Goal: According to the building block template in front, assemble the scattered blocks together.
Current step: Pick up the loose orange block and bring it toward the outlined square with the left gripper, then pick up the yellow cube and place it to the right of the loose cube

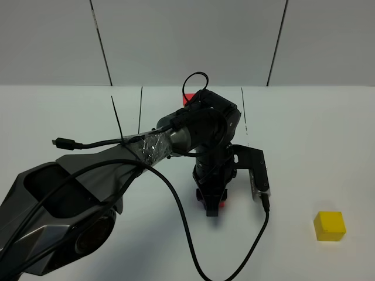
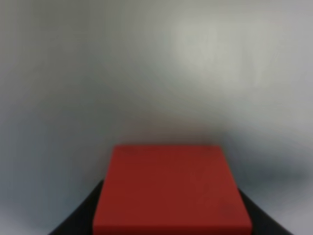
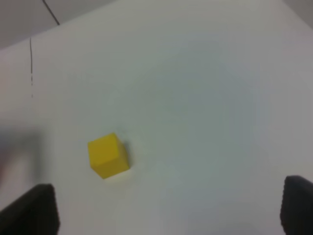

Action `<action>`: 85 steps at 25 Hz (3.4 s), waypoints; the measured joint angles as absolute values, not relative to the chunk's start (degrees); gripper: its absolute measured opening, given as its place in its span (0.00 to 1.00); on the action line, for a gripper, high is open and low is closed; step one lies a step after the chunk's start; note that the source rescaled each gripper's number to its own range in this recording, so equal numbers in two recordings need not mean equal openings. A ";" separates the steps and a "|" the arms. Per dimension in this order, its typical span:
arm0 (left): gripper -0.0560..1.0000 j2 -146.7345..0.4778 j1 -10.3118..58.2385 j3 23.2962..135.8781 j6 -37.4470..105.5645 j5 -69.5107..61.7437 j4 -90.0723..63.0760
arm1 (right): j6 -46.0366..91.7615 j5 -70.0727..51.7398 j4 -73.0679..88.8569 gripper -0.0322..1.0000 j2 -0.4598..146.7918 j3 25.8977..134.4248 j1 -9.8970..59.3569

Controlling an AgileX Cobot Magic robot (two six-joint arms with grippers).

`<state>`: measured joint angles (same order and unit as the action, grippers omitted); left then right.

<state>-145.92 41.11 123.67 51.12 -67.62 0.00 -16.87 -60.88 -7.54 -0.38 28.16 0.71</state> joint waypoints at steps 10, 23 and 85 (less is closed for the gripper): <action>0.18 -145.92 41.11 123.67 53.38 -67.79 0.00 | -16.87 -60.88 -7.54 0.81 -0.38 28.16 0.71; 0.99 -141.00 41.11 123.67 49.08 -67.79 0.00 | -16.87 -60.88 -7.54 0.81 -0.38 28.16 0.71; 0.97 -15.63 -0.25 36.60 1.38 -56.02 -4.17 | -16.87 -60.88 -7.54 0.81 -0.38 28.16 0.71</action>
<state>-15.63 -0.25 36.60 1.38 -56.02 -4.17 -16.87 -60.88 -7.54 -0.38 28.16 0.71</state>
